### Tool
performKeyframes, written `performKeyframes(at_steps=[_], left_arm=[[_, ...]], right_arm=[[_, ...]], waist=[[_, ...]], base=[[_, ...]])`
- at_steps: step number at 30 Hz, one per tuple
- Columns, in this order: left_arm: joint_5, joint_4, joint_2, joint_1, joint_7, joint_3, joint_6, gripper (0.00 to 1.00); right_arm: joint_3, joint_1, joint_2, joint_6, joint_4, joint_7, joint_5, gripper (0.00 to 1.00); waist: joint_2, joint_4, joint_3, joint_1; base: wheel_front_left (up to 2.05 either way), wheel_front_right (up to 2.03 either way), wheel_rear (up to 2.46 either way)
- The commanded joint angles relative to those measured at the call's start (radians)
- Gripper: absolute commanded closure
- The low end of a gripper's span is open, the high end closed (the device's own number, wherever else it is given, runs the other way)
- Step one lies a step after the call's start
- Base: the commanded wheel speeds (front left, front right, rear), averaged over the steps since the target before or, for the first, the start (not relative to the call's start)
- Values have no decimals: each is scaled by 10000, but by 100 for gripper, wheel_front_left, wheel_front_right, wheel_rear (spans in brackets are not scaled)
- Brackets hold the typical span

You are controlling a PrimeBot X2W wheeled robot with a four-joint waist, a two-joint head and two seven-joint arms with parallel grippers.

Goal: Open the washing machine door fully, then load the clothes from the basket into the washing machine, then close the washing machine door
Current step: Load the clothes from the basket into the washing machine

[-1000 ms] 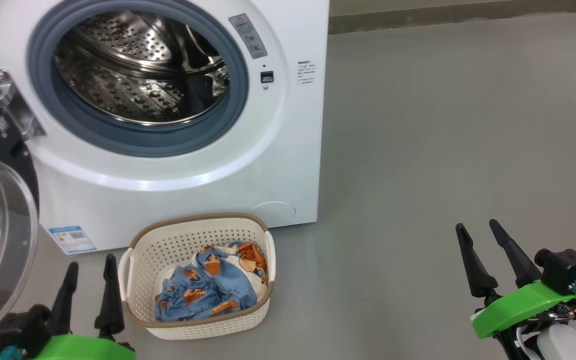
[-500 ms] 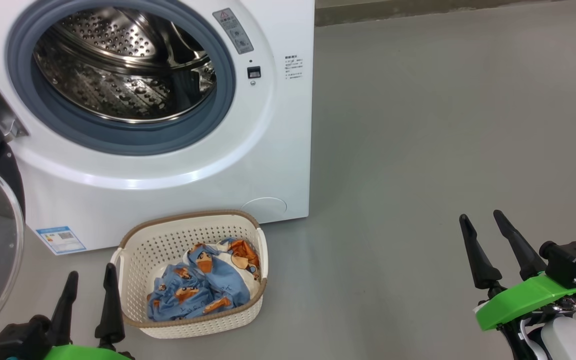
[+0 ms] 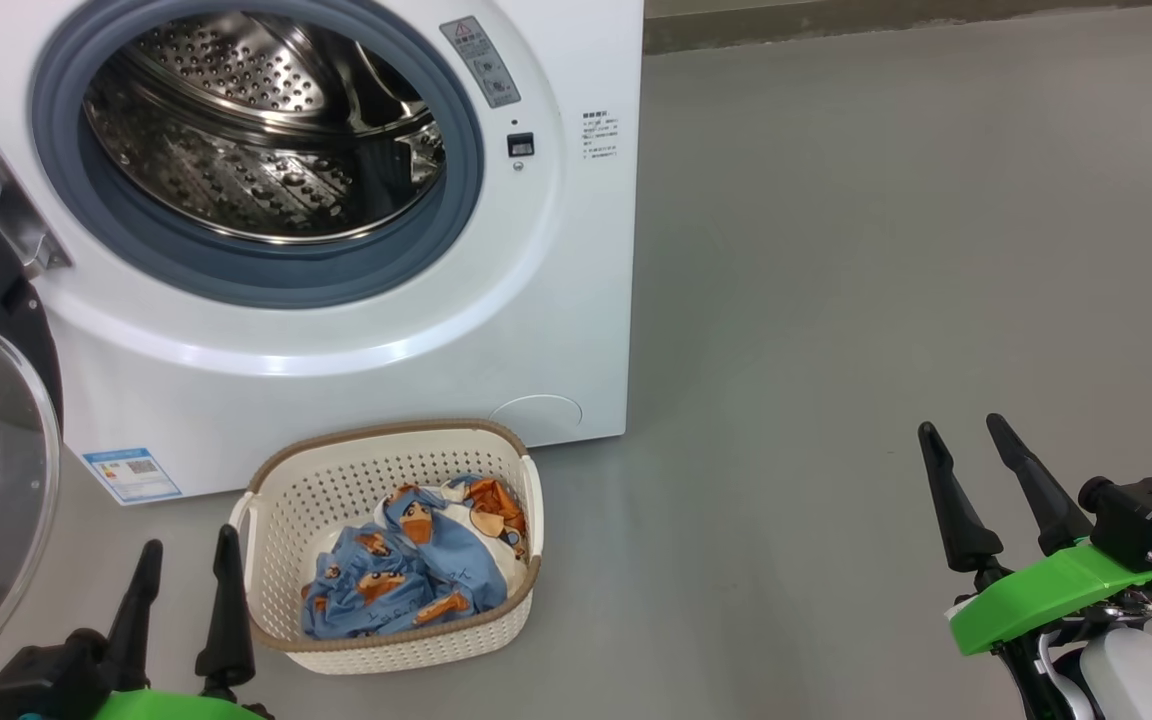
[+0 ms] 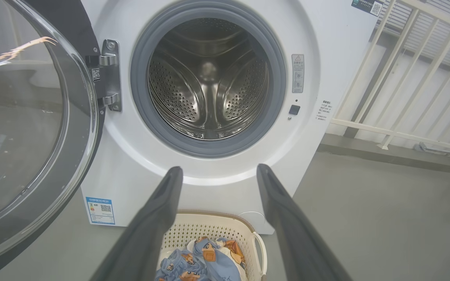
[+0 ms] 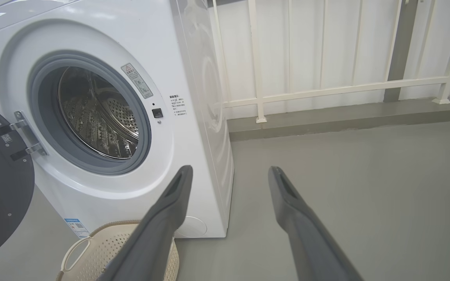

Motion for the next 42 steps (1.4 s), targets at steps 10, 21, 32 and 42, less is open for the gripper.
performKeyframes(at_steps=[10,21,32,42], left_arm=[[126,-227,258,-367,-26,216,53,0],[131,-219,290,-448,-12,166,159,0],[42,-198,306,-510,30,65,100,0],[20,-193,342,-521,45,14,141,0]], right_arm=[[97,-314,-115,54,-193,-122,-66,0],[90,-288,-121,54,-167,-122,-20,0],[164,-279,-122,54,-137,-122,-11,0],[243,-257,-133,54,-126,-122,11,0]], waist=[[-1,41,26,0],[-1,172,17,0],[-1,316,10,0],[-1,354,3,0]], base=[[0,0,0],[0,0,0],[7,-7,0],[89,-111,22]])
